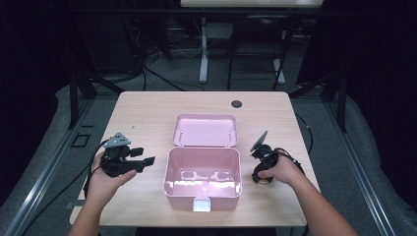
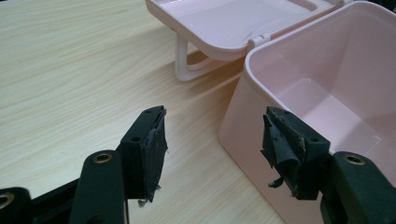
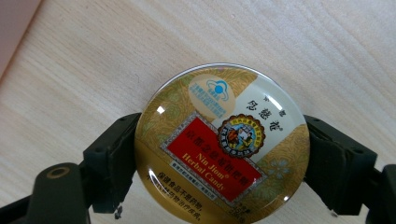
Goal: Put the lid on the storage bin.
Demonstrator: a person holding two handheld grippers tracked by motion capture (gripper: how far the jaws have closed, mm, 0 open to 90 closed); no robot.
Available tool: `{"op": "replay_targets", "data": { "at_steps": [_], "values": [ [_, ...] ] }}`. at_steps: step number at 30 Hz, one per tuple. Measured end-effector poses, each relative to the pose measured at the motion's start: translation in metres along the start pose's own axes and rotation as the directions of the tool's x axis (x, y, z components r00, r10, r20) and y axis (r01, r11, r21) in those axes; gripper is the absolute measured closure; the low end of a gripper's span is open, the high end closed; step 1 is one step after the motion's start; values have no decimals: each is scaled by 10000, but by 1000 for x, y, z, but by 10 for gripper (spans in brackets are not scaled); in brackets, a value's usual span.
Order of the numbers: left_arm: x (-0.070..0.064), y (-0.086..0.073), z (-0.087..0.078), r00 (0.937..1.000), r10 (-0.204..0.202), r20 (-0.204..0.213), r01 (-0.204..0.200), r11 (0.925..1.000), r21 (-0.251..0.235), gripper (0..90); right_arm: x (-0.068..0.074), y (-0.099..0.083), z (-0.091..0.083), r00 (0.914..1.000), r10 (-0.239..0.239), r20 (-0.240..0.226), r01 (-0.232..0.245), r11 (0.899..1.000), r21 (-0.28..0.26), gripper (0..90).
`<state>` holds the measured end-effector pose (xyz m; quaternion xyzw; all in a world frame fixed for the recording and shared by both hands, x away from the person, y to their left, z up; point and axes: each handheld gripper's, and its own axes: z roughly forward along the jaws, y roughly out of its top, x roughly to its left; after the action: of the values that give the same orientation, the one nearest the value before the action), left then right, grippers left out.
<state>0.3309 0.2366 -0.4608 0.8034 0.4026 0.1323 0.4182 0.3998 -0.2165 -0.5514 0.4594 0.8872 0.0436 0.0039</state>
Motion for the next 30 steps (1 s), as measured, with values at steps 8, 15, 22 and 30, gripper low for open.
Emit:
{"op": "replay_targets", "data": {
  "at_steps": [8,15,22,30],
  "values": [
    [0,0,0,10000,1,-4,-1,10000,8,397,2,1,0,9999,-43,154,43,10000,57,191],
    [1,0,0,10000,-9,5,9,10000,48,397,4,1,-1,9996,-125,270,121,9998,147,193],
    [2,0,-1,10000,-76,-41,76,10000,-23,397,5,2,-3,9996,-204,209,202,9997,104,194],
    [3,-1,-1,10000,-68,-30,68,10000,-6,397,5,2,-11,9998,-161,132,160,9998,81,195]
  ]
}}
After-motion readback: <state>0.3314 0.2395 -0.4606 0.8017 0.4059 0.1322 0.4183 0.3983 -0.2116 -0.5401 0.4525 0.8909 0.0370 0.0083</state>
